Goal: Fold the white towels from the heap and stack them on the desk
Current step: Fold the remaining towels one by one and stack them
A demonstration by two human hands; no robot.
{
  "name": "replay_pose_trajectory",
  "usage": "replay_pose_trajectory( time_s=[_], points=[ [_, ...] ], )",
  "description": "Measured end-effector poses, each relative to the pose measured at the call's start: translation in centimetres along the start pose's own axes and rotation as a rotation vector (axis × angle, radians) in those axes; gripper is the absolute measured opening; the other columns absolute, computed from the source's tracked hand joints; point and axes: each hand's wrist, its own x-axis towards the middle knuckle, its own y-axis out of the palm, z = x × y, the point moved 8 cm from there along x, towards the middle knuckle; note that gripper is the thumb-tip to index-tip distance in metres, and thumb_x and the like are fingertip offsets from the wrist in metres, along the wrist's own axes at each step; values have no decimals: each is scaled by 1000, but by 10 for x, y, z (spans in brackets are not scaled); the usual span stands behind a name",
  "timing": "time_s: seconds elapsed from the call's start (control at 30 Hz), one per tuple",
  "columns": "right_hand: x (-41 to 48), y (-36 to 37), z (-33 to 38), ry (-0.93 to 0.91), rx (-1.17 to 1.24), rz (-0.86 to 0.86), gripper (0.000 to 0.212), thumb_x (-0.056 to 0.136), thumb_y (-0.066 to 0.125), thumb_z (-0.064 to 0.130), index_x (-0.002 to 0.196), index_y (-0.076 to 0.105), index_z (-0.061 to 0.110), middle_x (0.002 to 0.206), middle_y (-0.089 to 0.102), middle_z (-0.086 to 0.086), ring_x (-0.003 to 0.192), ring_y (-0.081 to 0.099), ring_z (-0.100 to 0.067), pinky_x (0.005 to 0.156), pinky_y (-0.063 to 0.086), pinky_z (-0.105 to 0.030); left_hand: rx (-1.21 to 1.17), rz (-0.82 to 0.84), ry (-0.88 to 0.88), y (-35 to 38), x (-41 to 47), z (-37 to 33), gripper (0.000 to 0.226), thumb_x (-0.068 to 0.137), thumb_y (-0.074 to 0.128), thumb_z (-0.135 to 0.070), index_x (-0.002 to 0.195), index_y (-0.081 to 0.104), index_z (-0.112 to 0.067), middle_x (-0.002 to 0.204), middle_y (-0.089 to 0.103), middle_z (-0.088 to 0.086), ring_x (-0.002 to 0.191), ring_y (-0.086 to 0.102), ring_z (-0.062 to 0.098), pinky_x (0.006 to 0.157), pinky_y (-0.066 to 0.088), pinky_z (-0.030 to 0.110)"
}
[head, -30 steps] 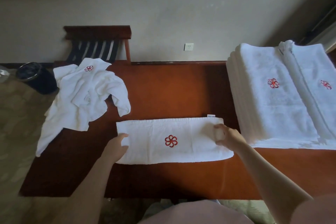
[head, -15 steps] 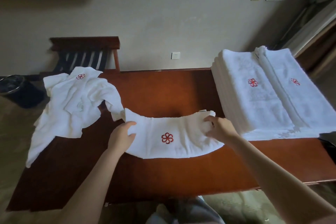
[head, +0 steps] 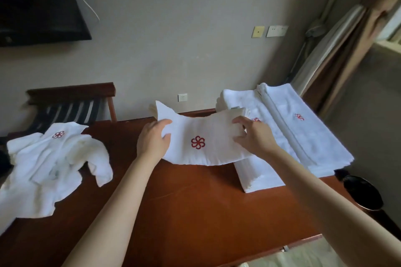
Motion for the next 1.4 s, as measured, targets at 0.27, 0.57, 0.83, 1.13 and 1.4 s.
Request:
replay_pose_trajectory(
  time_s=[0.27, 0.57, 0.83, 1.13, 1.4],
  points=[
    [27, -66, -97, 200, 187, -217, 45, 72, 70, 15, 116, 62, 22, 79, 59, 6, 79, 59, -23, 63, 34, -26, 268, -63, 242, 40, 80, -152, 43, 88, 50, -4, 126, 56, -23, 110, 62, 5, 107, 47, 29, 88, 38, 37],
    [-9, -23, -183, 741, 1001, -285, 40, 71, 74, 10, 108, 61, 18, 96, 64, -3, 83, 64, -23, 76, 56, -40, 607, -53, 485, 95, 133, -294, 41, 82, 49, 4, 111, 60, -22, 101, 59, 0, 104, 47, 26, 75, 23, 32],
    [-82, 61, -196, 1032, 1192, -14, 45, 77, 71, 8, 118, 55, 18, 99, 63, -8, 67, 53, -18, 57, 40, -26, 667, 66, 731, 148, 98, -340, 42, 78, 50, 4, 112, 56, -22, 107, 53, 1, 106, 45, 25, 80, 27, 33],
    [-95, 72, -190, 1078, 1264, -328, 33, 76, 65, 2, 98, 55, 25, 101, 56, -2, 75, 59, -19, 68, 56, -34, 690, 122, 820, 167, 71, -328, 44, 79, 50, 1, 117, 53, -22, 110, 52, 1, 108, 44, 25, 78, 25, 32],
    [-112, 77, -188, 955, 500, 60, 49, 82, 60, 37, 126, 36, 33, 80, 62, 6, 66, 61, -17, 53, 45, -27, 668, 120, 879, 168, 66, -323, 48, 80, 48, 3, 121, 53, -21, 129, 48, 9, 106, 45, 26, 77, 24, 33]
  ],
)
